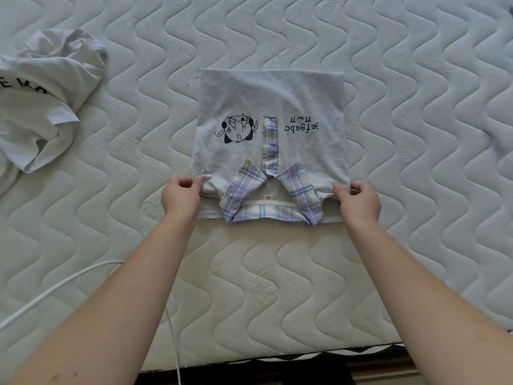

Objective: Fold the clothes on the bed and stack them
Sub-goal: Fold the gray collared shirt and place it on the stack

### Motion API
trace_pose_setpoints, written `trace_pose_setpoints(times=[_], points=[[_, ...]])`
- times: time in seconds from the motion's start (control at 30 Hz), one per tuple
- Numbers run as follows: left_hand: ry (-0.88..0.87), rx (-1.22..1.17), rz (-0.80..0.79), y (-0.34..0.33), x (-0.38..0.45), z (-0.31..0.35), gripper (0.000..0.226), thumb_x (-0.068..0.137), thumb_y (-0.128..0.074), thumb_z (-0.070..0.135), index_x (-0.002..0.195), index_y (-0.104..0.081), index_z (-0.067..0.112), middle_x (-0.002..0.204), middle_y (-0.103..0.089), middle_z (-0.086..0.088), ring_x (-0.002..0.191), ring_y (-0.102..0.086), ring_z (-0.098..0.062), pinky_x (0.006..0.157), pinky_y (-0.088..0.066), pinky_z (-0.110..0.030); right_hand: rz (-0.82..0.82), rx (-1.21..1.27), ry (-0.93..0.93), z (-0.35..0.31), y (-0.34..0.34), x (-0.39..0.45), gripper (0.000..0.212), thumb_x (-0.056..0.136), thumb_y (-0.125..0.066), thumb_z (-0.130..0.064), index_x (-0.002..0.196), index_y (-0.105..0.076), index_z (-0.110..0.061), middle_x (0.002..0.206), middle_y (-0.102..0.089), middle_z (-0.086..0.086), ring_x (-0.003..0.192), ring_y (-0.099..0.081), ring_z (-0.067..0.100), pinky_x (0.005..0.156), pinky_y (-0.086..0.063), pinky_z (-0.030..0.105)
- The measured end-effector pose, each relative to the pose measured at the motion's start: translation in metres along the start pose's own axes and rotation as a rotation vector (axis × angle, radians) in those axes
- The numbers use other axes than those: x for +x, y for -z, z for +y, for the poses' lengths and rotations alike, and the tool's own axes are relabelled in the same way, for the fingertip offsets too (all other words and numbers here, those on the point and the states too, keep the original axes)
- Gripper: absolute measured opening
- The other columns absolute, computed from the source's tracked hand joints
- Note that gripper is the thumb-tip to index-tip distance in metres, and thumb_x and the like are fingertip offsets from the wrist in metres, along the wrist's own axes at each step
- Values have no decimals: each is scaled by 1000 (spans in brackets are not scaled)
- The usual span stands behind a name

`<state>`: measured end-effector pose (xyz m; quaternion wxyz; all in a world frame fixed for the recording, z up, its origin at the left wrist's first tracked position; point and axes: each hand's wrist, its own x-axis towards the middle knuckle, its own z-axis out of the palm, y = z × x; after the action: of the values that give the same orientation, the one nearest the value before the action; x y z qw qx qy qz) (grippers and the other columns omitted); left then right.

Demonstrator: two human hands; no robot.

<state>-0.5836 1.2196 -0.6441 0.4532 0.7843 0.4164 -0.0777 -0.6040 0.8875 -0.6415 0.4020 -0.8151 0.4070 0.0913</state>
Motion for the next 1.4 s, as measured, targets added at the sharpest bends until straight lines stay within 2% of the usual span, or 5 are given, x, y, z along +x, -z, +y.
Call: trace_pose_setpoints(times=[0.33,0.6,0.87,1.03,1.4], points=[[-349,2,79,18,-22,4,21,85,-71,40,75,-58,26,78,-65,9,74,-60,-7,70,-48,-26,-159,350,-63,10,15,8,6,91,-69,-16,89,-65,-12,84,-66,8,58,-63,9,60,-56,24],[73,-341,-143,2,-17,5,20,91,-69,19,104,-56,13,94,-68,-10,87,-67,-22,92,-55,-45,-345,449,-129,3,11,1,8,98,-59,-18,92,-65,-17,85,-69,-2,63,-68,5,48,-50,16],[-223,301,16,4,-8,-15,14,94,-62,25,90,-61,12,91,-67,-10,80,-57,-23,71,-39,-31,-156,-283,21,13,10,14,44,90,-62,-49,70,-59,-10,72,-64,8,73,-59,29,64,-38,35],[-151,253,-32,0,3,-9,39,92,-62,35,112,-57,2,110,-62,-14,104,-58,-28,94,-46,-40,-58,-137,128,5,10,16,40,83,-75,-38,110,-59,-12,91,-59,-1,85,-55,17,74,-36,25],[-29,-25,-430,12,6,3,15,92,-65,22,107,-65,19,99,-71,0,87,-66,-17,69,-53,-30,-442,-45,42,-17,17,31,29,89,-70,-33,107,-71,-10,96,-72,7,81,-65,20,70,-51,32]])
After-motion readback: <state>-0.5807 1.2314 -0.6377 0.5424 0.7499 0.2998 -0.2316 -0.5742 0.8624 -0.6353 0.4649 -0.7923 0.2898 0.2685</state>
